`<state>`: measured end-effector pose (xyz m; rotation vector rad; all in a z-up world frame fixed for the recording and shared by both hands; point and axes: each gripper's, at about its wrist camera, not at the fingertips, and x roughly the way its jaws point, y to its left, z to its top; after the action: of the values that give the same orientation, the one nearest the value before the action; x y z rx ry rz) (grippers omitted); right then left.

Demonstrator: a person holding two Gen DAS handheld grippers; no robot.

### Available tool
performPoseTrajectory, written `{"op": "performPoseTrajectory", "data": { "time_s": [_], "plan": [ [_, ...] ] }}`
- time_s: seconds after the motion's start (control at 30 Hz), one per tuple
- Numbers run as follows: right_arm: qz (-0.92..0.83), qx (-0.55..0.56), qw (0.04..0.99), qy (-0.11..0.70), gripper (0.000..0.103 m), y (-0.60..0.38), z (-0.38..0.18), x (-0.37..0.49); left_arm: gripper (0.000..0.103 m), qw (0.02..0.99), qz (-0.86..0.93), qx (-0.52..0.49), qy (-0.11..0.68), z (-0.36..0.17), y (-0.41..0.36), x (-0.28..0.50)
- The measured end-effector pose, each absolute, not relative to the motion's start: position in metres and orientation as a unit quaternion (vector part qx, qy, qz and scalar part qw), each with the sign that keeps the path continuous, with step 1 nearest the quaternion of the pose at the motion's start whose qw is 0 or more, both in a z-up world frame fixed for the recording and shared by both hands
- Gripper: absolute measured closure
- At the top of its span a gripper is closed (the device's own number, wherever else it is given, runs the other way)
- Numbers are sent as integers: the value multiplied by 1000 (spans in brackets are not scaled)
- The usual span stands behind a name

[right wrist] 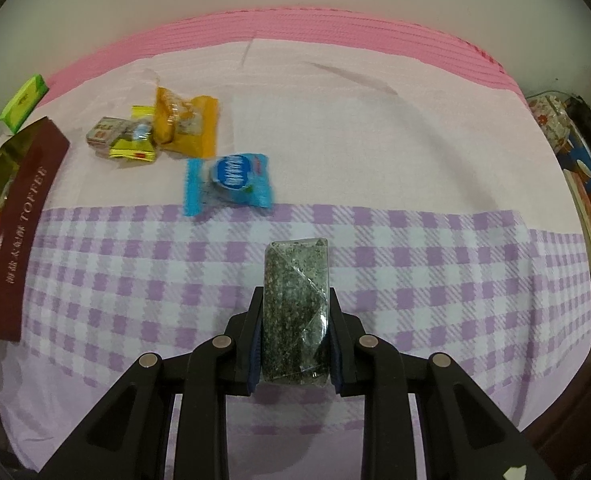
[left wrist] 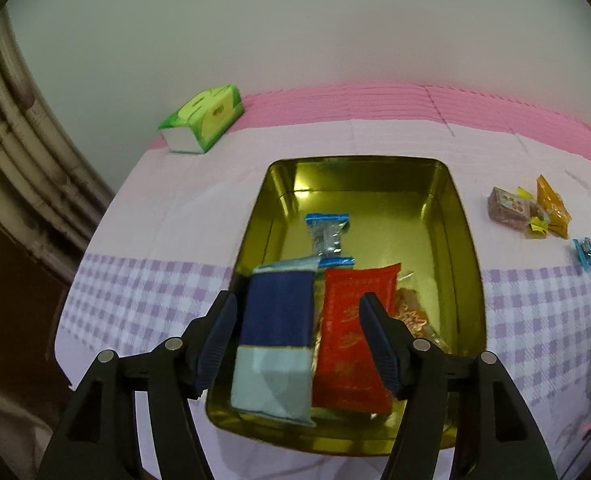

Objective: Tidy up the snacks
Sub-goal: 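Carry the seaweed pack with the right tool over the gold tin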

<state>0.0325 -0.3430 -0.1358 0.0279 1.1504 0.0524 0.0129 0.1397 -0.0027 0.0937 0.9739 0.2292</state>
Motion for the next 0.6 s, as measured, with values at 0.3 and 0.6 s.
{"op": "performPoseTrajectory", "data": {
  "time_s": [0.3,0.6],
  "plan": [
    [88,5,852,517,79,-366,-104,4,38,873,150,-8,464,-2,181,1],
    [181,-31,853,489,79,-390,-77,-39,38,861,186,-35,473,-7,216,-14]
  ]
}}
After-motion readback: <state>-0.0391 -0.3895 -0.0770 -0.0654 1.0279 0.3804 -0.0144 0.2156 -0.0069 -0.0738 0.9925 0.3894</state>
